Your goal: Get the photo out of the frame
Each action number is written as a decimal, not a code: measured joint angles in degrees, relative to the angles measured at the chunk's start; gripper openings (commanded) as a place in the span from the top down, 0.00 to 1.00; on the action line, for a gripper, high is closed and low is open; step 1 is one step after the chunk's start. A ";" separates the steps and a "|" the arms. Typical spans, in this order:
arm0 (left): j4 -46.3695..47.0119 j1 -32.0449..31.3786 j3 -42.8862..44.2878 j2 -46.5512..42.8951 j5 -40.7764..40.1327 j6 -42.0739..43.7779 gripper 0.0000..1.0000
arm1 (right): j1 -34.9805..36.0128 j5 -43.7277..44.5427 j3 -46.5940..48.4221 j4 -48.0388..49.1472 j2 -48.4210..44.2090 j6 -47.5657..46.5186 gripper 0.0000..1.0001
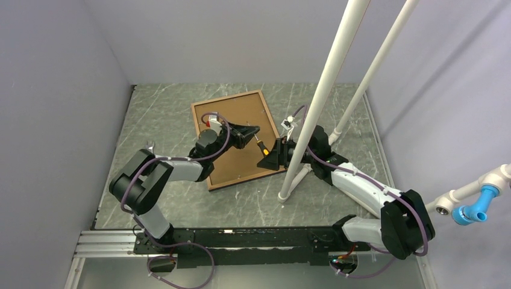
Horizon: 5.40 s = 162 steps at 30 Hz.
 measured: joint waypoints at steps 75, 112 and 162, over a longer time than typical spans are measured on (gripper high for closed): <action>-71.54 10.19 -9.22 -25.03 -15.06 55.74 0.69 | 0.00 35.34 6.73 -35.28 7.23 -10.03 1.00; -74.18 8.66 -6.84 -23.87 -16.94 58.25 0.42 | 0.17 31.34 11.69 -28.22 8.68 -15.41 1.00; -79.28 26.23 22.23 4.94 -7.15 65.31 0.88 | -5.53 24.96 8.72 -31.15 11.32 -8.37 1.00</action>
